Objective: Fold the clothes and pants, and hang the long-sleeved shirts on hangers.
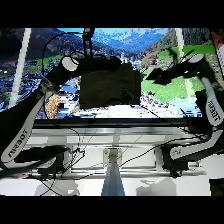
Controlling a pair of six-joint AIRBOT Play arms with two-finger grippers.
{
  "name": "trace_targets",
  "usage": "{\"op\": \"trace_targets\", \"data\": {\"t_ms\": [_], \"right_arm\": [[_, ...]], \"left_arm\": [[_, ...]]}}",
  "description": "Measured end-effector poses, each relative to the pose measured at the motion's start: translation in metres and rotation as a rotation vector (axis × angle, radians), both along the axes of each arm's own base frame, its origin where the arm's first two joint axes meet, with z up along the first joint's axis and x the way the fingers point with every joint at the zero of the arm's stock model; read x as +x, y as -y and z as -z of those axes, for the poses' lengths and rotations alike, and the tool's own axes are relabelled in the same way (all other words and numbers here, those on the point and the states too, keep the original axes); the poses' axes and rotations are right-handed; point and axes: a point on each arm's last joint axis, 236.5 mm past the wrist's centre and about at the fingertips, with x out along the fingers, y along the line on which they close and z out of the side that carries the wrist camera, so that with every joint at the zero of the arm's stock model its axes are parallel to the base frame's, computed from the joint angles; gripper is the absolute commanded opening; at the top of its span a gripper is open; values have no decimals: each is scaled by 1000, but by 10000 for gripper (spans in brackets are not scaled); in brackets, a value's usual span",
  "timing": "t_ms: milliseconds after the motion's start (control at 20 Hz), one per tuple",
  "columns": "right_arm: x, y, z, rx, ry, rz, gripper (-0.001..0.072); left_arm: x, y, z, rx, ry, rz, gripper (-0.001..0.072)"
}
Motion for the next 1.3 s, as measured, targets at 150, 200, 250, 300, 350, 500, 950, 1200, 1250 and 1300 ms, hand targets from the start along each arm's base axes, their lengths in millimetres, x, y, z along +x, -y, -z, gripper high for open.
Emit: {"op": "trace_targets", "data": {"t_ms": [150,200,250,300,350,500,950,1200,1250,1300], "right_arm": [[-5,-36,9,31,-7,3,691],[-5,-46,8,39,2,-3,693],[-3,-54,7,43,12,-6,697],[-1,-61,5,45,23,-12,709],[1,-66,4,42,34,-13,712],[8,-68,9,3,39,26,710],[4,-68,-5,40,-35,69,691],[-1,-77,-16,45,-22,1,702],[-2,-78,-13,24,-17,-15,702],[-3,-78,-9,-6,-12,-27,702]], "left_arm": [[-5,-2,3,11,-21,24,700],[-7,-2,4,12,-25,30,700],[-7,-3,5,15,-28,34,700],[-8,-3,5,15,-32,36,700],[-9,-3,6,16,-36,41,700],[-11,-3,7,19,-42,49,700],[-22,1,11,25,-73,92,700],[-24,2,12,26,-78,100,700],[-25,2,12,26,-79,101,700],[-25,2,12,26,-79,101,700]]}}
